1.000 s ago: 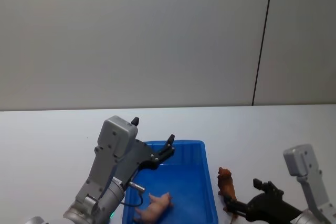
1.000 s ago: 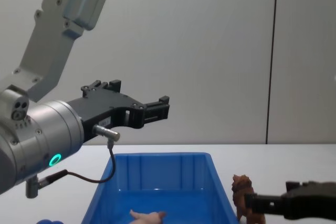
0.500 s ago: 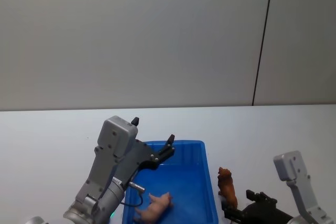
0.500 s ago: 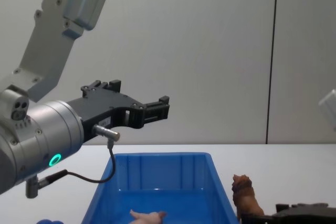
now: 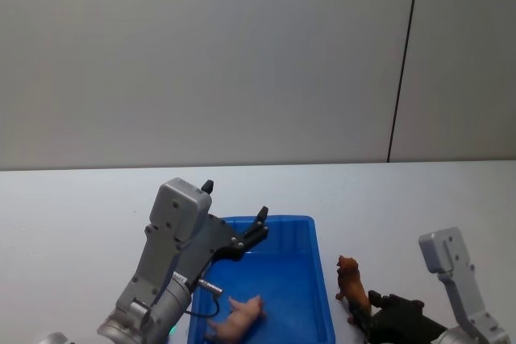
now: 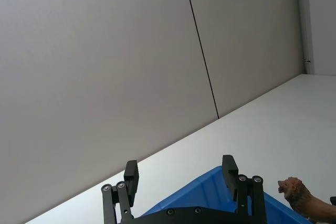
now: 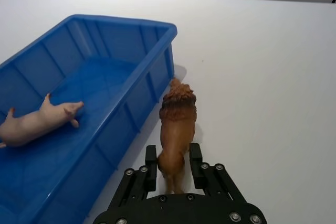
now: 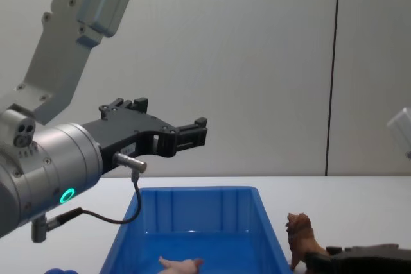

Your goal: Pick up the two dolls from the table and place them into the box.

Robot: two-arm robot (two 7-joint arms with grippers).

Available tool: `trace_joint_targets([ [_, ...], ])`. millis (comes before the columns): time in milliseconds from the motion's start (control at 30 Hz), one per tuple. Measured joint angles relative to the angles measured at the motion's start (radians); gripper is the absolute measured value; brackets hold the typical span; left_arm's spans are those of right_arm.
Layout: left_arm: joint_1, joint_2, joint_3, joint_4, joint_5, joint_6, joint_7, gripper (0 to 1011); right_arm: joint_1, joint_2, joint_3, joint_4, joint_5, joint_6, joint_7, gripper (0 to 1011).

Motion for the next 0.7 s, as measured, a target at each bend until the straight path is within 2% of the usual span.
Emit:
trace_joint_targets([
  [67,0.0,0.0,0.0,0.0,0.0,0.0,0.0,1003,0.001,0.0,0.001,-0.003,0.0,-0.008,-0.004,330],
  [233,0.0,0.0,0.0,0.0,0.0,0.0,0.0,1003,0.002,0.001,0.005,-0.017,-0.007,-0.034,-0.017,249],
  [533,0.0,0.0,0.0,0.0,0.0,0.0,0.0,1003,0.012,0.002,0.01,-0.057,-0.021,-0.085,-0.025,249],
  [700,0.0,0.0,0.0,0.0,0.0,0.0,0.0,1003,0.027,-0.002,0.011,-0.082,-0.027,-0.105,-0.009,249],
])
